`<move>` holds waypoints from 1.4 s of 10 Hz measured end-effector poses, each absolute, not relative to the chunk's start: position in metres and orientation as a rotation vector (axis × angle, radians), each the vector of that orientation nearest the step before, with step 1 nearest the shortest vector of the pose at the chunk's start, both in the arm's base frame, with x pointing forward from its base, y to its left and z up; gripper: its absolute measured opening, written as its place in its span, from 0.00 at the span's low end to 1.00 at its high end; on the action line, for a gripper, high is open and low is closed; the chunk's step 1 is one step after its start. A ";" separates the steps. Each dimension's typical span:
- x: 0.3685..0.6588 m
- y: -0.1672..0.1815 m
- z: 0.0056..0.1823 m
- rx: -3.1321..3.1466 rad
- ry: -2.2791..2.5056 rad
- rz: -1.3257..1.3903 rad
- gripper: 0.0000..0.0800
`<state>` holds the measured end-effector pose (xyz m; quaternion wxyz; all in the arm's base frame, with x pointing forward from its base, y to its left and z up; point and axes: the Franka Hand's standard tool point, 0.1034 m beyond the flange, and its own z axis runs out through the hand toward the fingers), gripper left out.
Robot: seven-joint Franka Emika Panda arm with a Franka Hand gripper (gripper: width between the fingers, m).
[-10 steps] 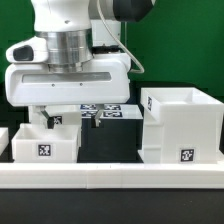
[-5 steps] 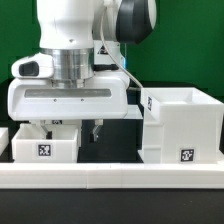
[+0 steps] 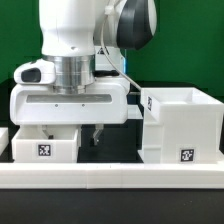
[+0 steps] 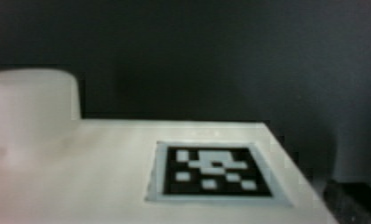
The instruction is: Assemble drawer
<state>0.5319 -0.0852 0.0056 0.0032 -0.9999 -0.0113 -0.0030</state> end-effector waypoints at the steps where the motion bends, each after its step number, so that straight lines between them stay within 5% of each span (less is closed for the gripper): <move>1: 0.531 -0.085 0.005 -3.135 -0.034 -0.008 0.69; 2: 0.530 -0.085 0.005 -3.135 -0.034 -0.005 0.52; 3: 0.529 -0.086 0.004 -3.135 -0.035 -0.003 0.52; 5: 0.529 -0.085 0.004 -3.135 -0.035 -0.003 0.13; 7: 0.529 -0.085 0.004 -3.135 -0.035 -0.003 0.05; 12: 0.529 -0.086 0.005 -3.135 -0.081 0.002 0.05; 14: 0.531 -0.083 0.018 -3.118 -0.317 0.020 0.05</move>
Offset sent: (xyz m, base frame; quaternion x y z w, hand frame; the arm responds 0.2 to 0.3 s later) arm -0.0049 0.0022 0.0013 0.0066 0.0018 0.0030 1.0000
